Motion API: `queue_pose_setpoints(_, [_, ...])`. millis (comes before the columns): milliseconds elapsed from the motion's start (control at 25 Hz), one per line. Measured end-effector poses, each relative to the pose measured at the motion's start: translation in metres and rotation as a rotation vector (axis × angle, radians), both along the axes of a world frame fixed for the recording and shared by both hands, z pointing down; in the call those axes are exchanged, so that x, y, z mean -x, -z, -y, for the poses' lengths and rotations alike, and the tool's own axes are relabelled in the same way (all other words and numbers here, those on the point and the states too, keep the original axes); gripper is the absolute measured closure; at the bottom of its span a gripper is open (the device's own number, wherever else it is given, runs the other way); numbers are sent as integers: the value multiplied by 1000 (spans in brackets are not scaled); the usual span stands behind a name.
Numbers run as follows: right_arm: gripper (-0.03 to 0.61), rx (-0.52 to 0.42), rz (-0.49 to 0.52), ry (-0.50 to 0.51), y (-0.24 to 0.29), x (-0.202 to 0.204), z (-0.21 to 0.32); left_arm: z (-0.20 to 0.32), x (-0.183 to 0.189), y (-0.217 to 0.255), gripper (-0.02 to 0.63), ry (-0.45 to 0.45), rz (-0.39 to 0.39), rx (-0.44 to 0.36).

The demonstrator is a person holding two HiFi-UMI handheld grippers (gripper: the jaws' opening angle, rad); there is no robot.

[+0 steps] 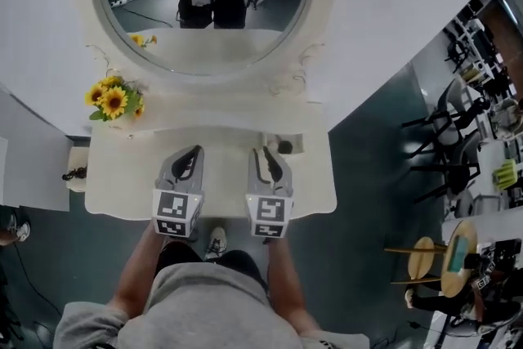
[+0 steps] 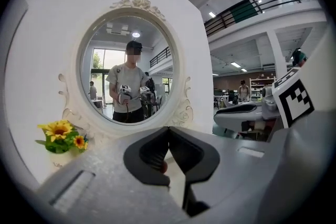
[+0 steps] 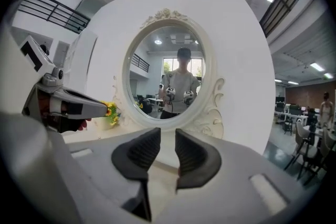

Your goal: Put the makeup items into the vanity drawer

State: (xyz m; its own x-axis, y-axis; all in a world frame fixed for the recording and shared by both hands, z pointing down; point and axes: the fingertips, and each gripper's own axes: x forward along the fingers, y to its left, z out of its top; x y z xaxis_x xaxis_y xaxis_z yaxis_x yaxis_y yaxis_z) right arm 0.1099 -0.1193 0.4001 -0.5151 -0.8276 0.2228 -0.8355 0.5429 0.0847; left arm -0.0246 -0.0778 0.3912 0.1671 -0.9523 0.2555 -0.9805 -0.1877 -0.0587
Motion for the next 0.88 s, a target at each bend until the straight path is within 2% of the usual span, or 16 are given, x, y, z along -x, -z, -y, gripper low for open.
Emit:
queue_pose_setpoints(360, [569, -30, -13, 133, 14, 46, -46, -48, 34, 14, 603, 99, 1, -20])
queue_pose_setpoints(560, [572, -27, -18, 183, 12, 61, -65, -62, 44, 16, 603, 121, 0, -23])
queue_pose_setpoints(880, [574, -34, -9, 183, 16, 66, -66, -68, 50, 21, 603, 125, 15, -27])
